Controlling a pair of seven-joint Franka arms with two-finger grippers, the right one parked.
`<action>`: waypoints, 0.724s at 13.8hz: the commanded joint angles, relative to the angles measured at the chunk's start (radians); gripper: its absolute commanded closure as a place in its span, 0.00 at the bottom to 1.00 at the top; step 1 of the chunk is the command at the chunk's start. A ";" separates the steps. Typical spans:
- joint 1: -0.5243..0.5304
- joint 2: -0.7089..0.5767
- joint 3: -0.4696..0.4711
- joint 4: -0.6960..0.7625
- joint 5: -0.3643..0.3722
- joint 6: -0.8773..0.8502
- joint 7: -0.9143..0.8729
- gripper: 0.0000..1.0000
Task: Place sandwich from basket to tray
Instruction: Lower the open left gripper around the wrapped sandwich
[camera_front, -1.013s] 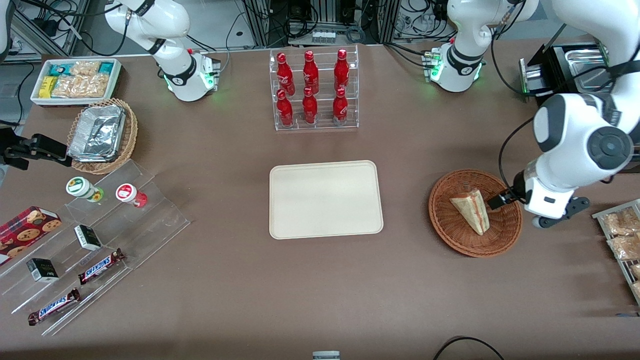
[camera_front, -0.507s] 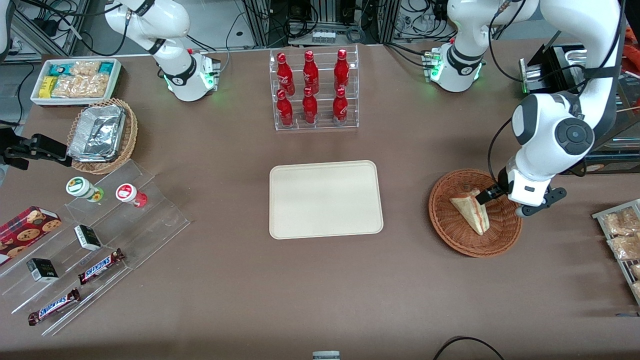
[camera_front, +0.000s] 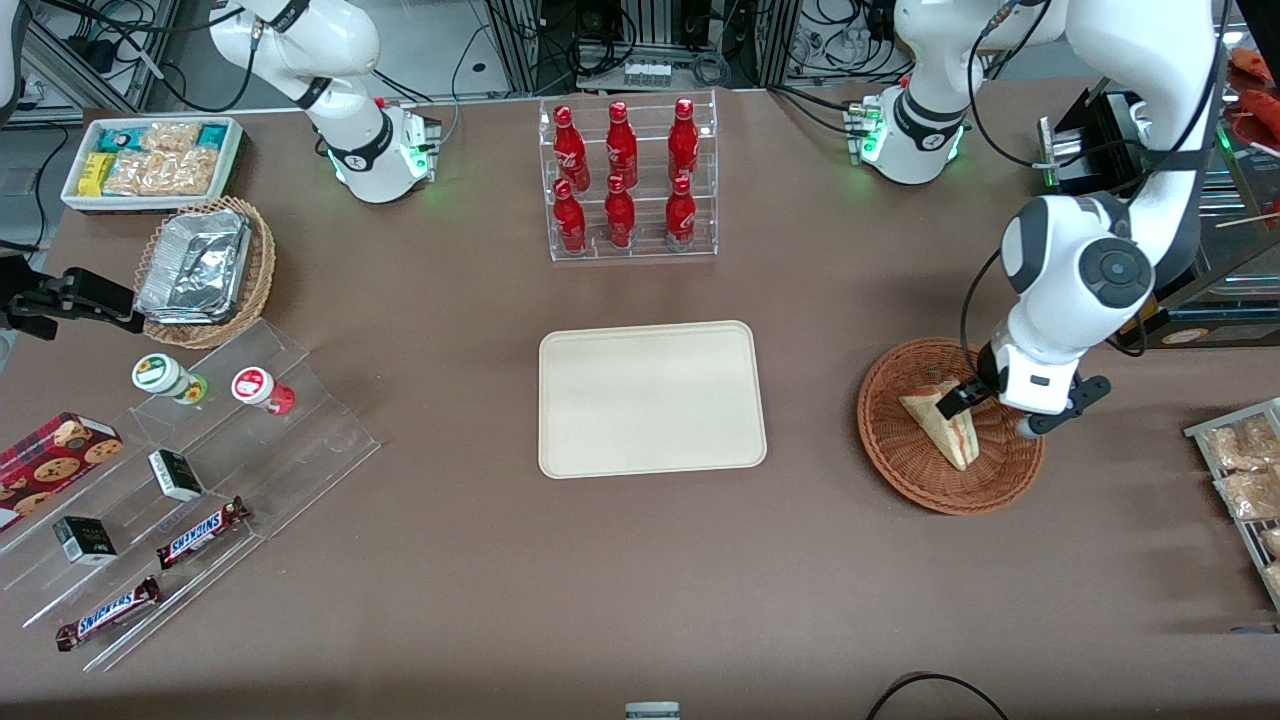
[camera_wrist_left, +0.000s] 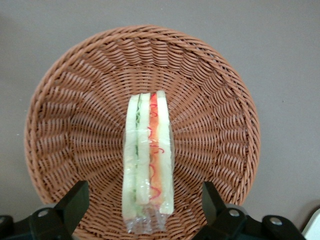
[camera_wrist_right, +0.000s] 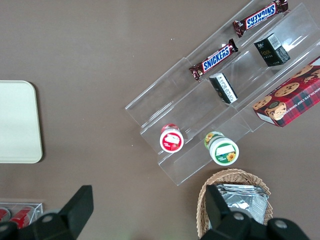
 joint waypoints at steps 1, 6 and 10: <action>-0.009 0.017 0.003 -0.008 0.011 0.034 -0.026 0.00; -0.009 0.037 0.003 -0.036 0.015 0.075 -0.008 0.00; -0.007 0.043 0.003 -0.057 0.018 0.088 0.037 0.00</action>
